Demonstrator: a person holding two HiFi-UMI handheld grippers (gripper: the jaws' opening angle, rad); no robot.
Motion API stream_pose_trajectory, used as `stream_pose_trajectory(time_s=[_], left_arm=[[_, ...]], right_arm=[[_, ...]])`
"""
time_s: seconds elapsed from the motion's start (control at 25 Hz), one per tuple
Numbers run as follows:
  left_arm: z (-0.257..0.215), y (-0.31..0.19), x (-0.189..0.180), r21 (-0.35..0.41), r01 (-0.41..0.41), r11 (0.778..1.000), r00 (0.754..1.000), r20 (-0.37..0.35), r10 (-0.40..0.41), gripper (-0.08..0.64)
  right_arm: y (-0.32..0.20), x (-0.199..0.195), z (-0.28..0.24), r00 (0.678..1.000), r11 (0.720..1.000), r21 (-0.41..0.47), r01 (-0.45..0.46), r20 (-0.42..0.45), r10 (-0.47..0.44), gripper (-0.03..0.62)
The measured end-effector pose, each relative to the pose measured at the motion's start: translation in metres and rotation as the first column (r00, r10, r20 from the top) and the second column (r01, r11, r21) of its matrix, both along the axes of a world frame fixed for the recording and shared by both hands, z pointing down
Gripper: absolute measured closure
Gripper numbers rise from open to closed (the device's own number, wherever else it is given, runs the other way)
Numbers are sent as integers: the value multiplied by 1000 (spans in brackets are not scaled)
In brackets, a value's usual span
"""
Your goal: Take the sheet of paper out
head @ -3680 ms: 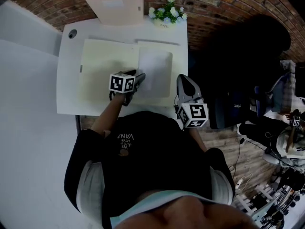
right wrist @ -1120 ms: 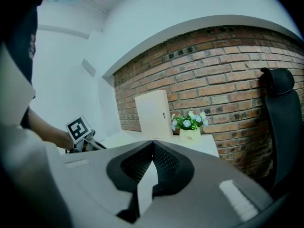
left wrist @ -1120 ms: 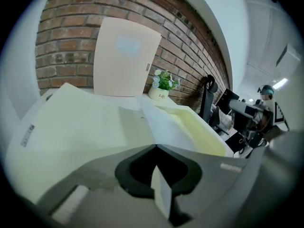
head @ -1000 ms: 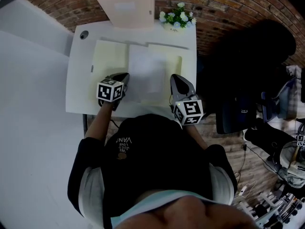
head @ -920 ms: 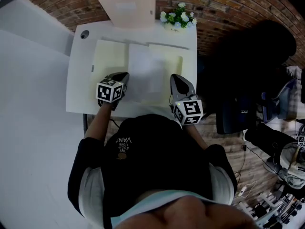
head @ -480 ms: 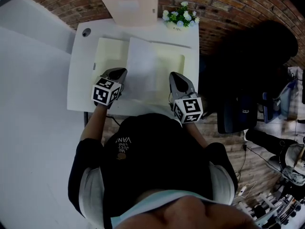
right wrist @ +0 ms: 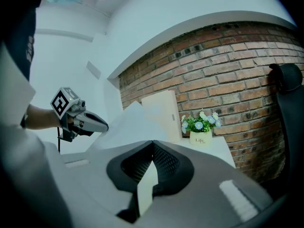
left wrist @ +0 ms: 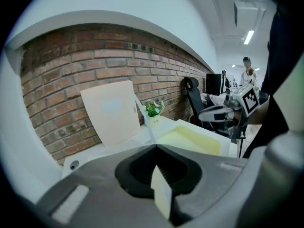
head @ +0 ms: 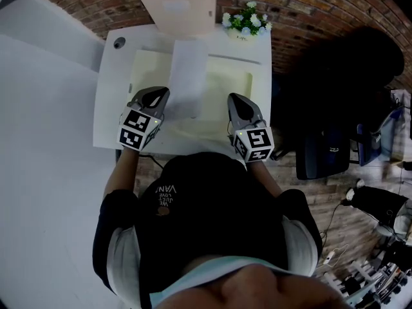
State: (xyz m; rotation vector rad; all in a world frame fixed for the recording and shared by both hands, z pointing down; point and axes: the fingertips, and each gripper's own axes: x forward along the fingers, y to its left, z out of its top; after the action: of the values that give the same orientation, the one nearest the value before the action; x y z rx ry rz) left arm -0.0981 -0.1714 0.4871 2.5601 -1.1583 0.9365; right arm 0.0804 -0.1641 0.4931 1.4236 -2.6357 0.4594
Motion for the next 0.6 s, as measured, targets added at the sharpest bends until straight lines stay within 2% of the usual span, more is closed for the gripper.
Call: stream_pose_trajectory(time_s=[0.32,0.6], left_arm=[[-52,2,1,98,-38,994,998,-48,43,558],[-98,13,4,226,-95,969,992,-55,110,558]], right_arm=[[-13,-18,-12,999,998,49,38,24,-39,594],[-25,-24,-28,991,992,103,70,105,-80,594]])
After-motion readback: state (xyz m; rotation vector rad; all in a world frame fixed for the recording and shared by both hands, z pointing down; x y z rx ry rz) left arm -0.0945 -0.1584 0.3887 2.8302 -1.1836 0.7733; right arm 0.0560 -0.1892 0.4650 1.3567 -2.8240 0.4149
